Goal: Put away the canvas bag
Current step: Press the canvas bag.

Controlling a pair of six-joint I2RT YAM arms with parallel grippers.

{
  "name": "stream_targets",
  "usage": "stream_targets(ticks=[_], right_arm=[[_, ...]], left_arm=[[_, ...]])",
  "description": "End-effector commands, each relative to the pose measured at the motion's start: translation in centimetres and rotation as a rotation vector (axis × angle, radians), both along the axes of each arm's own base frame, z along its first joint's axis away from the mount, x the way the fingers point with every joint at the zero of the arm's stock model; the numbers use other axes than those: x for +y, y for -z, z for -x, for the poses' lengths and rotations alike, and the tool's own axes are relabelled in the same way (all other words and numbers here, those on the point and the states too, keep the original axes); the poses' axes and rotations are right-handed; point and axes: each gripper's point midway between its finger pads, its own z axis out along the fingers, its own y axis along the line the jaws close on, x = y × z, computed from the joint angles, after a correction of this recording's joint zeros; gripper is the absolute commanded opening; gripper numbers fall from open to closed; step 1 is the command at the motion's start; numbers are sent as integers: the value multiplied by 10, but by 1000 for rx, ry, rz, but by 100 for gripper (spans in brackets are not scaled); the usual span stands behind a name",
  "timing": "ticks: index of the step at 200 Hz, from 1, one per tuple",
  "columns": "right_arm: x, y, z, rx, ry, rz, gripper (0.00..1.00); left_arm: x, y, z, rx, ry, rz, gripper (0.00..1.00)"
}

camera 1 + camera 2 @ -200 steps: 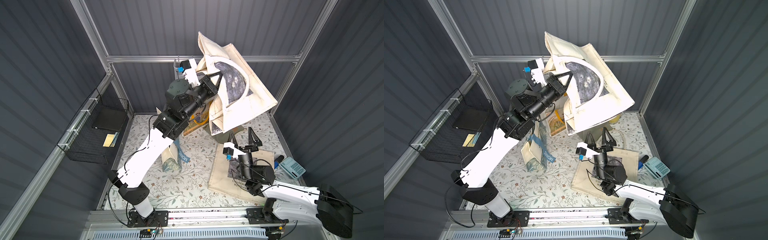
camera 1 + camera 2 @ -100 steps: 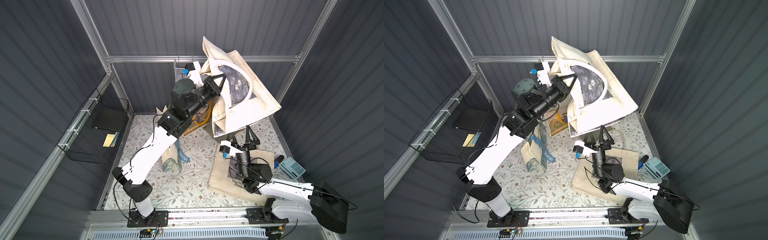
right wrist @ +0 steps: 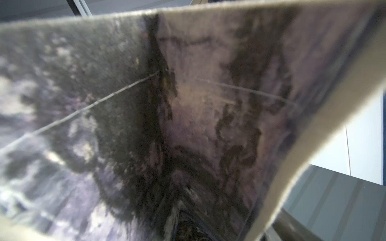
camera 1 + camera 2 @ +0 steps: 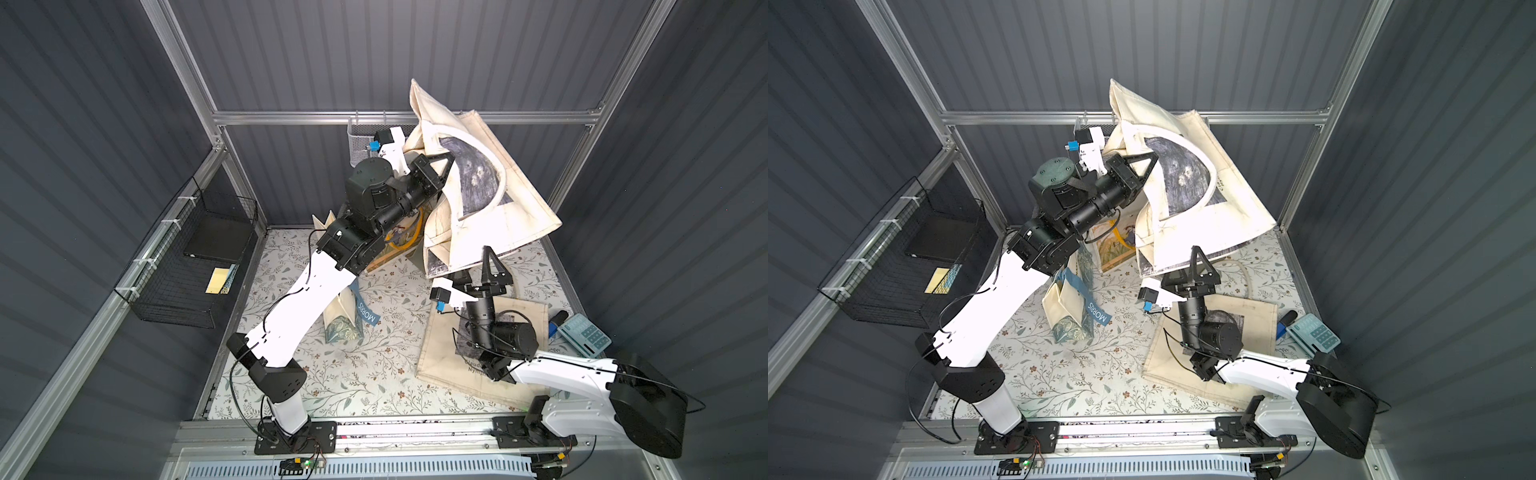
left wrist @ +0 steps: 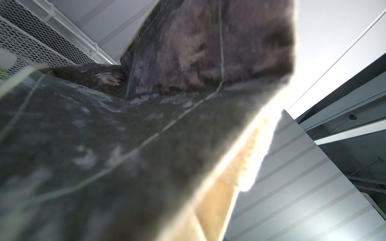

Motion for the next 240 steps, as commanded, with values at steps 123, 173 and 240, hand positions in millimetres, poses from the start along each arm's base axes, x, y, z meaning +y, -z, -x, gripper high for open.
stream_targets(ticks=[123, 173, 240], right_arm=[[-27, -44, 20, -130, -15, -163, 65], [-29, -42, 19, -122, -17, -172, 23], [-48, -59, 29, -66, -47, -271, 0]], left_arm=[[-9, -13, 14, -21, 83, 3, 0], [-17, -3, 9, 3, 99, -15, 0], [-1, 5, 5, -55, 6, -75, 9]])
